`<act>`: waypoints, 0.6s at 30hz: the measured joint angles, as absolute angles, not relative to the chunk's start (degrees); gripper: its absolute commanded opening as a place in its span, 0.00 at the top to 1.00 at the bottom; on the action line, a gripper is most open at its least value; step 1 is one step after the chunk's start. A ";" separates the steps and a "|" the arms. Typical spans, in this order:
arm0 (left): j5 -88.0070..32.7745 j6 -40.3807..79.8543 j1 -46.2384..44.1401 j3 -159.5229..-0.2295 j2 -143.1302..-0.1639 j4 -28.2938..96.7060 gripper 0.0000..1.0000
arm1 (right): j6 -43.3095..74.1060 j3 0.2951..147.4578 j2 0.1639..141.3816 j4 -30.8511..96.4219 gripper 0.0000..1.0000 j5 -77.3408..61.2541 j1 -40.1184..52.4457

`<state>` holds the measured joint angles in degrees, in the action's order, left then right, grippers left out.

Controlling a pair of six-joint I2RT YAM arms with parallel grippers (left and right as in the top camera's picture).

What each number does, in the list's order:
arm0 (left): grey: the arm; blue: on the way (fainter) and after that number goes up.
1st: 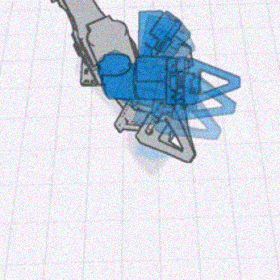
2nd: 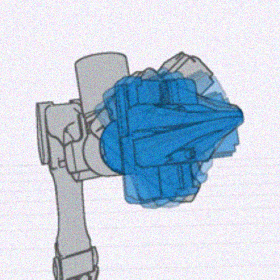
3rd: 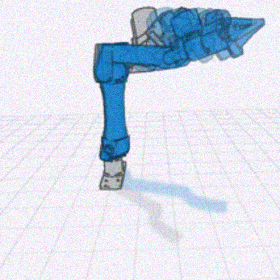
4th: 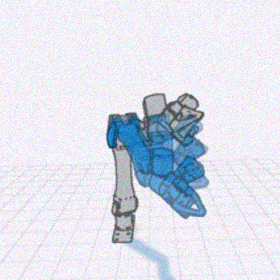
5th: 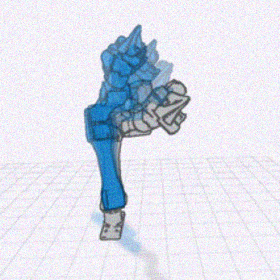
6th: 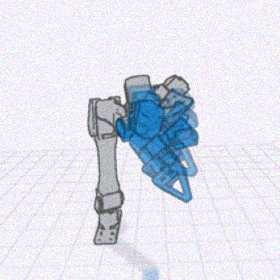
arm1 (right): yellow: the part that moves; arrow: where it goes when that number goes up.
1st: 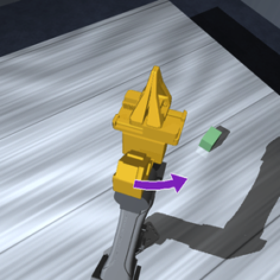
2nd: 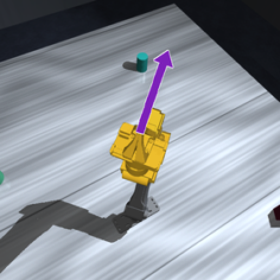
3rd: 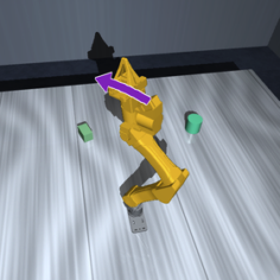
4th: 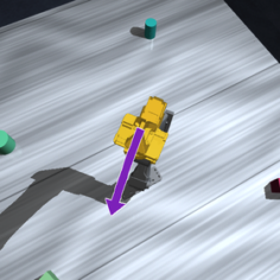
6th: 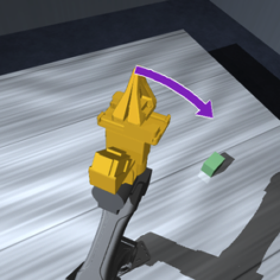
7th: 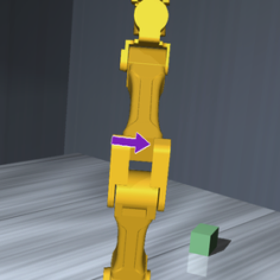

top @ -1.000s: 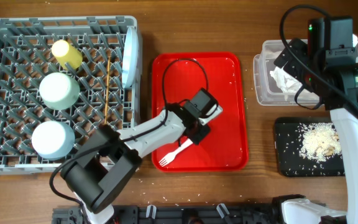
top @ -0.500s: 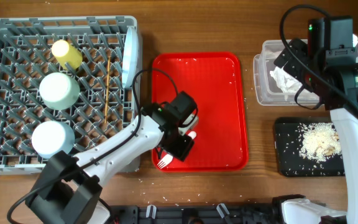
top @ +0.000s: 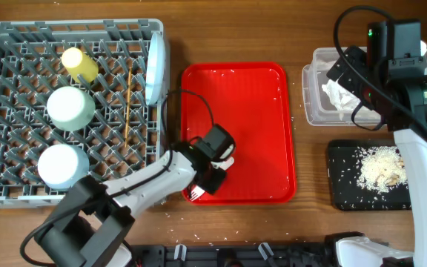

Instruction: Sort waste into correct bins and load items into the dishwasher rack

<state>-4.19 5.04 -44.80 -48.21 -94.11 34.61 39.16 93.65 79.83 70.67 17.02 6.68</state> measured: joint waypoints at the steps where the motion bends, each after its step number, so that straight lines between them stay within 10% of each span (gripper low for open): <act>1: -2.76 4.95 -46.17 -48.49 -94.50 34.48 0.48 | 39.16 93.65 79.83 70.67 0.00 17.02 6.68; 18: 2.79 7.88 -51.44 -49.63 -96.03 34.28 0.85 | 39.16 93.65 79.83 70.67 0.00 17.02 6.68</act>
